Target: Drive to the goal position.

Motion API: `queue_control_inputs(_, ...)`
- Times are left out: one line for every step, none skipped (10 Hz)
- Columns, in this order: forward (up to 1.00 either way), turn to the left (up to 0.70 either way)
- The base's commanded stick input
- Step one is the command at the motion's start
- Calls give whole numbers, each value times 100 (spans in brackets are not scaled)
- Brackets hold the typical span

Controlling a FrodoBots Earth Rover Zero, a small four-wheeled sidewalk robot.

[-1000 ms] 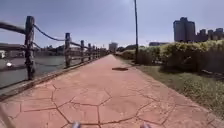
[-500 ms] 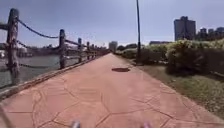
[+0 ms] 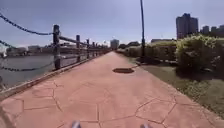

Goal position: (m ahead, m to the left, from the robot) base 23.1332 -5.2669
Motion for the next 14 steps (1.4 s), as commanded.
queue_control_inputs(85, 0)
queue_control_inputs(85, 0)
queue_control_inputs(85, 0)
queue_control_inputs(85, 0)
queue_control_inputs(85, 0)
queue_control_inputs(85, 0)
queue_control_inputs(85, 0)
queue_control_inputs(85, 0)
queue_control_inputs(85, 0)
queue_control_inputs(85, 0)
queue_control_inputs(85, 0)
queue_control_inputs(85, 0)
queue_control_inputs(85, 0)
queue_control_inputs(85, 0)
